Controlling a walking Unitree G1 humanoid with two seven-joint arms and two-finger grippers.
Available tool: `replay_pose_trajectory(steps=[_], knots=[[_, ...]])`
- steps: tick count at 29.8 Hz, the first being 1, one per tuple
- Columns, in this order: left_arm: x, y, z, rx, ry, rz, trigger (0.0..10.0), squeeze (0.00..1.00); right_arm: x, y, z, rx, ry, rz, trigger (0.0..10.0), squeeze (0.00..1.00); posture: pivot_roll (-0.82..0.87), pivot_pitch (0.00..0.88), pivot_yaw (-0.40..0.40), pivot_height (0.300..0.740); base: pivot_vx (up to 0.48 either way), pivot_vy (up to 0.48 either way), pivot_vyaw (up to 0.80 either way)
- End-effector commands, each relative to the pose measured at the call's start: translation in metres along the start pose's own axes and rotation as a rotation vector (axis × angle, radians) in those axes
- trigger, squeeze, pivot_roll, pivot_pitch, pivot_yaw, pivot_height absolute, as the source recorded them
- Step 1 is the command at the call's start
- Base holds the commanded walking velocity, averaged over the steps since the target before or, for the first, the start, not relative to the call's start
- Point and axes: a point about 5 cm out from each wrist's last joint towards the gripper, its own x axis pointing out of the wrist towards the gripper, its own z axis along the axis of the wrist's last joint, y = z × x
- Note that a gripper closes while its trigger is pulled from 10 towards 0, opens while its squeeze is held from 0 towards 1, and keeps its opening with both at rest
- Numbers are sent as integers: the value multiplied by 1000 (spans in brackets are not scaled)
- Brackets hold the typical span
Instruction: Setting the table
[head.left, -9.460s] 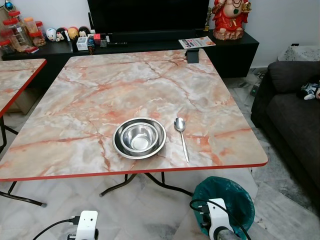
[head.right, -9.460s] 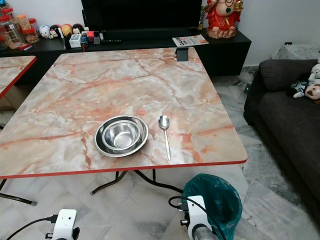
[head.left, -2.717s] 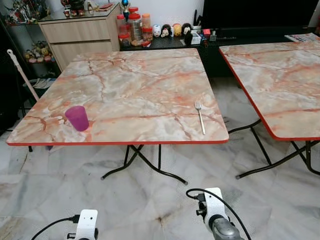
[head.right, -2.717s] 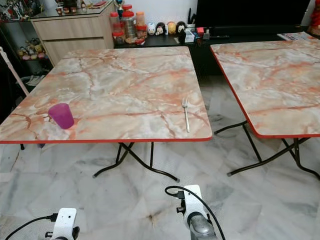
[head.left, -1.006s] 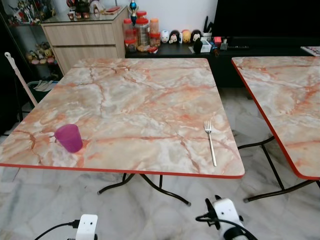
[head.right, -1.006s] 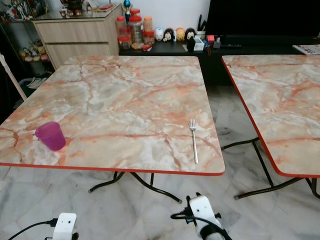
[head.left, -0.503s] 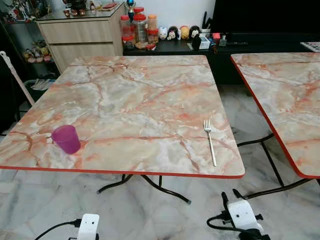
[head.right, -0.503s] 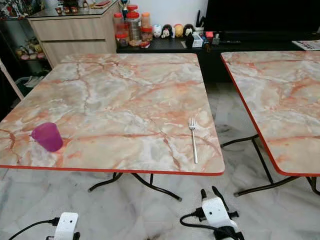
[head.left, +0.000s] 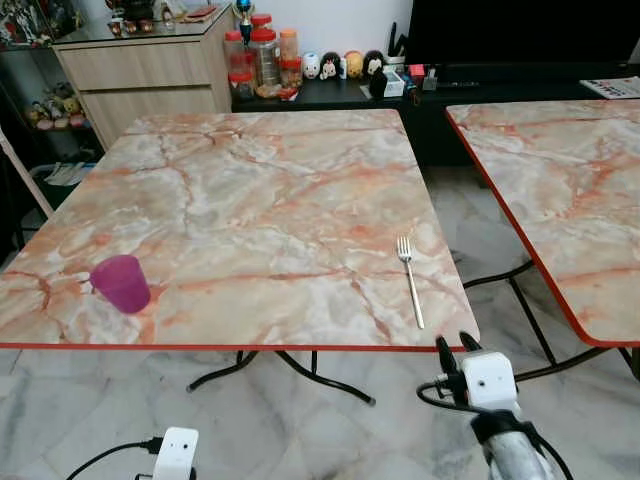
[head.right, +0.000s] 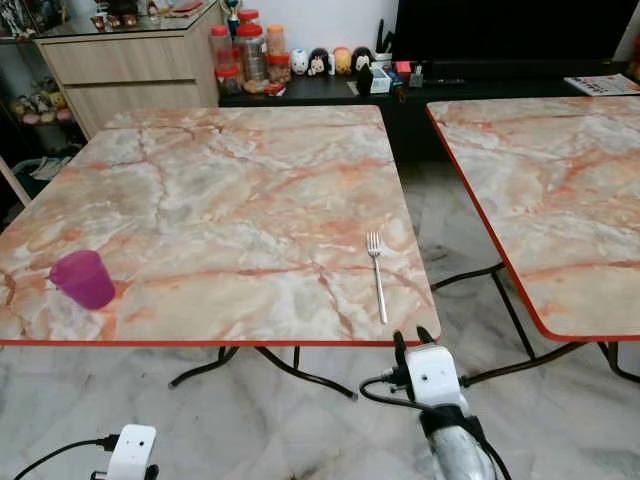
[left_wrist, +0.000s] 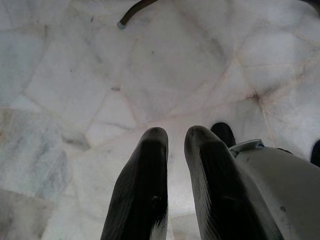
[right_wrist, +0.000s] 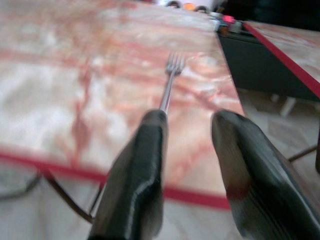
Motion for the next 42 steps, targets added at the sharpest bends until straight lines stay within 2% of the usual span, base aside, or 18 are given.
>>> replay_pose_trajectory(steps=[1,2,11,12,13,14,15,18,25,31,42], knots=[[0,-1,1,-1,1,0,10000,0,5,0,4,37,0,-11,10000,0,-38,0,45,740,0,0,0],[1,-1,2,-3,0,-1,10000,0,11,1,5,54,5,-20,10000,0,-40,0,46,740,0,0,0],[1,-2,2,-4,-1,-2,10000,0,14,1,6,63,9,-27,10000,0,-40,0,46,740,0,0,0],[3,-4,10,-19,-20,-7,10000,0,62,13,20,123,31,-44,10000,0,-29,0,45,740,0,0,0],[3,-5,12,-24,-26,-7,10000,0,77,19,26,131,43,-44,10000,0,-26,0,48,740,0,0,0],[3,-5,12,-24,-26,-7,10000,0,77,19,26,131,43,-44,10000,0,-26,0,48,740,0,0,0],[4,-5,13,-25,-28,-7,10000,0,87,22,32,141,44,-48,10000,0,-26,0,48,740,0,0,0],[4,-5,13,-29,-30,-4,10000,0,98,29,40,169,48,-36,10000,0,-14,0,49,740,0,0,0],[3,-3,12,-36,-26,2,10000,0,108,37,44,166,51,-25,10000,0,-7,0,55,740,0,0,0],[3,-2,12,-33,-27,0,10000,0,115,32,45,173,85,-75,10000,0,-9,0,60,740,0,0,0],[4,-2,14,-32,-29,0,10000,0,123,31,52,165,79,-100,10000,0,-7,0,59,740,0,0,0]])
